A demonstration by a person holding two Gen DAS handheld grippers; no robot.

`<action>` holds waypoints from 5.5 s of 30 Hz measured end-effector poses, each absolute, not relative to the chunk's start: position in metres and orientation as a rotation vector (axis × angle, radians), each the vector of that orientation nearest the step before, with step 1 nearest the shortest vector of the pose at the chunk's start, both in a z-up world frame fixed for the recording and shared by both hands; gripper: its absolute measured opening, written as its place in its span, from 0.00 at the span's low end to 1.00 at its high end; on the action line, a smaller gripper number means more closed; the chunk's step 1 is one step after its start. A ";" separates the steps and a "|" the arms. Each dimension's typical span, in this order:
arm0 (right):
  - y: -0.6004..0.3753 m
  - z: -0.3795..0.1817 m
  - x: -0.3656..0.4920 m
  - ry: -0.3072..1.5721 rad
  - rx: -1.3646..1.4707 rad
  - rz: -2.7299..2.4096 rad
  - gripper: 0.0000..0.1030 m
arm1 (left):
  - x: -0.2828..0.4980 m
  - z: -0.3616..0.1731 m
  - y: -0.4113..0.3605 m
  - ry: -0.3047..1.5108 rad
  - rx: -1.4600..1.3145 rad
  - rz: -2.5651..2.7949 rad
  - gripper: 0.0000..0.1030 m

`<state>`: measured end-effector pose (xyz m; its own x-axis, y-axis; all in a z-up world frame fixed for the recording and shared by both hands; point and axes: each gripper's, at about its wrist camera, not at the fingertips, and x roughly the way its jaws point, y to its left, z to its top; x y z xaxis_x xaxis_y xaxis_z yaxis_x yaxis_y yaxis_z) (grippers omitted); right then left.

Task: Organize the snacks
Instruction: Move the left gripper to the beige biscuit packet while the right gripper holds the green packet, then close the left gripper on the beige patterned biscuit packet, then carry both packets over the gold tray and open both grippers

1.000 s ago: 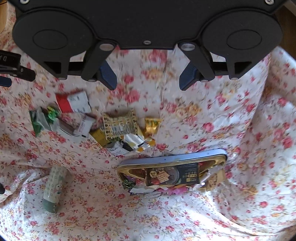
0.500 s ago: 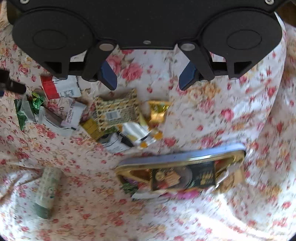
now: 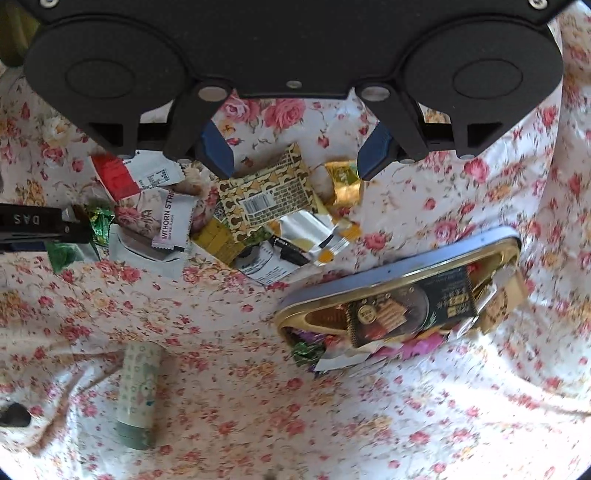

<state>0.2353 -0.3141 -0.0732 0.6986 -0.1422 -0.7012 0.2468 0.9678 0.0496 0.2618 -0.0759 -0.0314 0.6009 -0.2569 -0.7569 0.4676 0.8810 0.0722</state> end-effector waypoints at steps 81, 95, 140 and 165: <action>-0.320 -0.093 0.231 0.615 0.064 -0.184 0.43 | 0.241 -0.060 -0.092 1.028 0.092 -0.227 0.73; -0.321 -0.094 0.231 0.614 0.067 -0.183 0.43 | 0.230 -0.051 -0.071 0.966 0.052 -0.296 0.40; -0.298 -0.027 0.098 0.667 0.283 -0.102 0.40 | 0.094 -0.040 -0.022 1.058 0.104 -0.314 0.40; -0.184 -0.042 0.023 1.113 0.140 0.146 0.41 | 0.077 -0.041 -0.008 1.174 0.125 -0.303 0.42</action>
